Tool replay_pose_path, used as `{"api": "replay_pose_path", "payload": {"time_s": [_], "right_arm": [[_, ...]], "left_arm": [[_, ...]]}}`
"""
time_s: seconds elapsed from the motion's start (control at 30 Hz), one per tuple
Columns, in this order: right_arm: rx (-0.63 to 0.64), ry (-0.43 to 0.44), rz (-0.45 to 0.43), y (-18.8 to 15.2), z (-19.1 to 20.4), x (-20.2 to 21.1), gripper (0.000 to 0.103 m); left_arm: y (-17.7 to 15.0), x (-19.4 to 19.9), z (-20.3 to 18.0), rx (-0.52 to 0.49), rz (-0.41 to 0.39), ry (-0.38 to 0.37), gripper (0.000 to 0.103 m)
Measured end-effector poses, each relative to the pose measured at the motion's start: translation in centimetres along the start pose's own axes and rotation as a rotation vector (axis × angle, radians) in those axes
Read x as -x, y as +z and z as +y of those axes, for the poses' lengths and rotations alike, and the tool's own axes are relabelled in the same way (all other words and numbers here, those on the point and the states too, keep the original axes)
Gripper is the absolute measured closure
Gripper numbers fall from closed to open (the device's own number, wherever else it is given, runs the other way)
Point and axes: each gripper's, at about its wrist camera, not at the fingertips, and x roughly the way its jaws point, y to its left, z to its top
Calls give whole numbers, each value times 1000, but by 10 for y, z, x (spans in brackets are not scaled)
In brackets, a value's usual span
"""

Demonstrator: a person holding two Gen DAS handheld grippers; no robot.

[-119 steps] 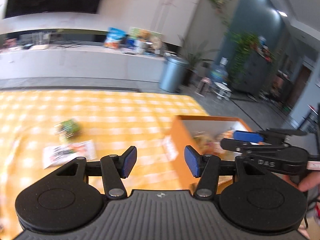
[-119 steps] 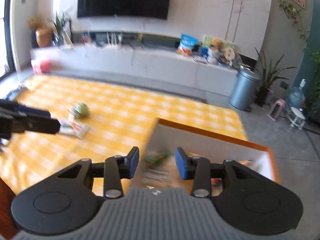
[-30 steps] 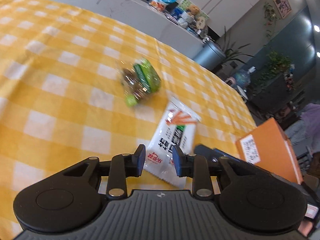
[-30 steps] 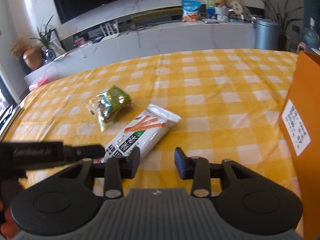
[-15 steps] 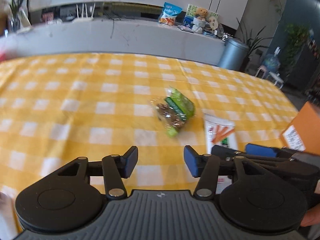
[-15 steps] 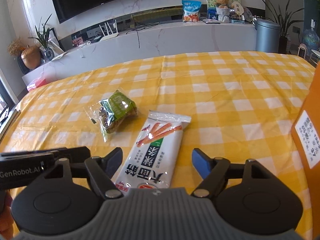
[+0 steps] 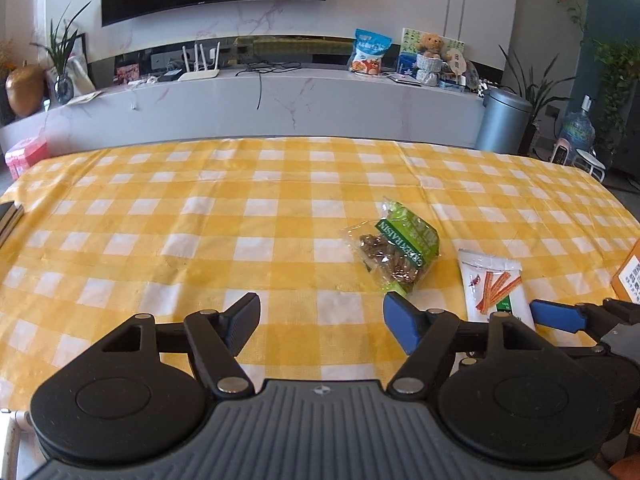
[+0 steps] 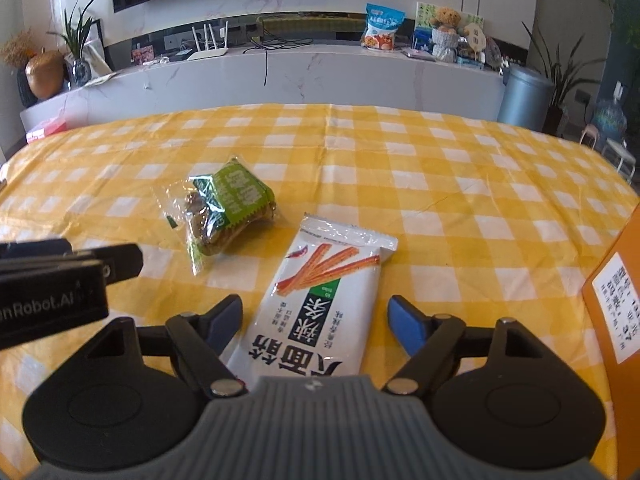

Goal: Organize snacks
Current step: 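Grasp the white breadstick pack with the right gripper while the left approaches the green raisin bag, then grasp the green raisin bag with the left gripper while the right lifts the breadstick pack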

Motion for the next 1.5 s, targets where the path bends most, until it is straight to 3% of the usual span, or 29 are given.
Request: {"api": "replay_pose_path", "payload": {"time_s": [0.1,0.3,0.57,0.67,0.9,1.17,1.5], "right_arm": [[17,13,-14,-2,-2,4,43],[58,60,1,-2,-15,6,51],[73,39,-15,17,-38,0,53],[72,48,14,19,-44,-8,52],[68,65,12,16,-44,-11,51],[75,78,2,13,-47,-12,49],[99,81,-27,8,-45,-8,52]], "left_arm": [[-1,0,-7,-45,-14,-7,16],[3,-1,-21,-120,-67,-3,9],[22,-7,-48,-290,-171,-21,8],[31,-14,-58,-343,-191,-4,2],[34,-50,-66,-367,-116,-16,0],[28,-71,-59,-326,-16,-37,0],[21,-60,-52,-269,-8,-33,19]]}}
